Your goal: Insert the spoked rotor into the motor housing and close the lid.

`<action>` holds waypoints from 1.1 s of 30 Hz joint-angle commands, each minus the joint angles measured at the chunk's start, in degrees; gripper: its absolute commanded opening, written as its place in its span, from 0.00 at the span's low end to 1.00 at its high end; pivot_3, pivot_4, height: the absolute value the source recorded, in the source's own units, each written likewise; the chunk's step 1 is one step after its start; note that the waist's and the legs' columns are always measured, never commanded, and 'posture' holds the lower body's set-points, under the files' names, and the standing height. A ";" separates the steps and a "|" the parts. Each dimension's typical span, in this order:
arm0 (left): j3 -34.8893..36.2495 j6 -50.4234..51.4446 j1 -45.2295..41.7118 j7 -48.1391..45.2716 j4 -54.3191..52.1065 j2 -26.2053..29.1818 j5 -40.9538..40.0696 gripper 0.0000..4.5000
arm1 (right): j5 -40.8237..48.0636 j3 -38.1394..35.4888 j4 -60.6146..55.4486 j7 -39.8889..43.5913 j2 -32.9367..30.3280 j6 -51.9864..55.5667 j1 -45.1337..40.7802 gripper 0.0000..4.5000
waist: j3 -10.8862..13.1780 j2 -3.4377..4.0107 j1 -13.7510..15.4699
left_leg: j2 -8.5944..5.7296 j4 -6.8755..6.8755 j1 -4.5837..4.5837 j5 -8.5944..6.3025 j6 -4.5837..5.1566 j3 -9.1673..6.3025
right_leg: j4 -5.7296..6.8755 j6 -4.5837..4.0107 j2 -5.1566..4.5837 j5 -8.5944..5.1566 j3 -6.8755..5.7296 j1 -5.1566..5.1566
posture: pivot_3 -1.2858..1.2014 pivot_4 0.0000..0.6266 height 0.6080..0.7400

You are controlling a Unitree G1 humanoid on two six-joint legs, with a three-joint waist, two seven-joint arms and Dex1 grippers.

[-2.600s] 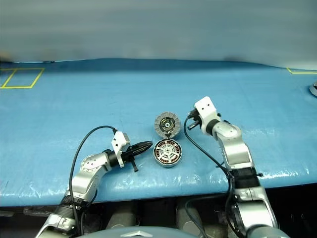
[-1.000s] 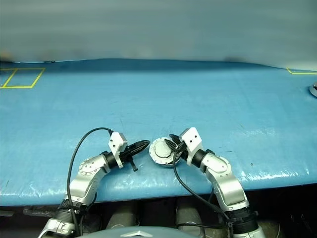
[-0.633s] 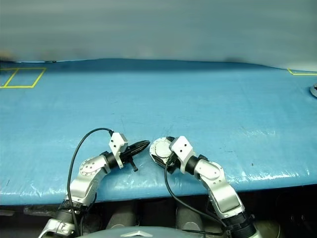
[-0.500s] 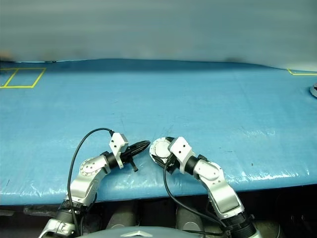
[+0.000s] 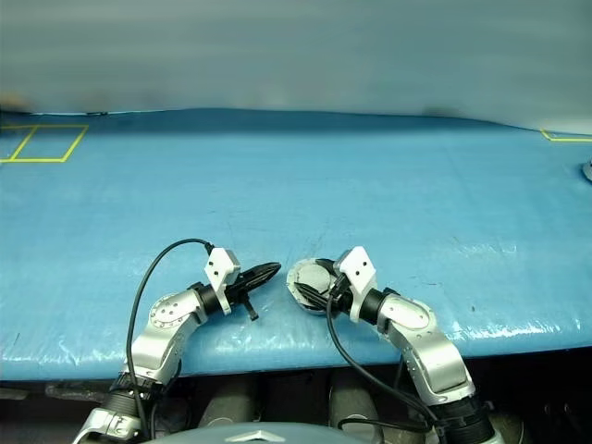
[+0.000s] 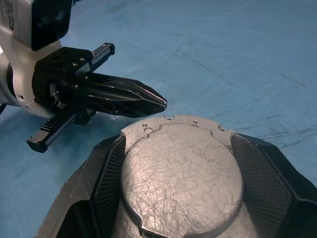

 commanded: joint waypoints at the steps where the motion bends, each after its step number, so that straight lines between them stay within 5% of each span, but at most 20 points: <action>1: -0.33 -1.06 -0.36 0.05 -0.38 -0.39 -0.05 0.00 | 1.57 -0.49 -3.48 3.11 -2.19 -0.48 -1.85 0.67 | 0.00 0.00 -0.05 | 0.00 0.00 0.00 0.00 0.00 0.00 | 0.00 0.00 0.00 0.00 0.00 0.00 | 0.52 0.24 1.00; 9: -0.26 -1.09 0.09 0.36 -0.69 -0.52 -0.05 0.00 | -6.72 4.00 1.95 4.34 -6.33 -5.53 -2.32 0.67 | 0.01 -0.01 0.04 | -0.01 -0.01 0.00 0.00 0.00 0.00 | -0.01 0.00 0.00 0.00 -0.01 0.00 | 0.52 0.24 1.00; 33: -0.27 -0.70 1.03 0.94 -1.28 -0.20 -0.19 0.00 | -8.32 4.39 7.85 0.29 -2.10 -4.58 -2.85 0.67 | -0.06 -0.07 -0.46 | 0.01 0.07 0.13 0.00 0.00 0.01 | 0.02 0.00 0.01 0.00 0.00 0.11 | 0.52 0.24 1.00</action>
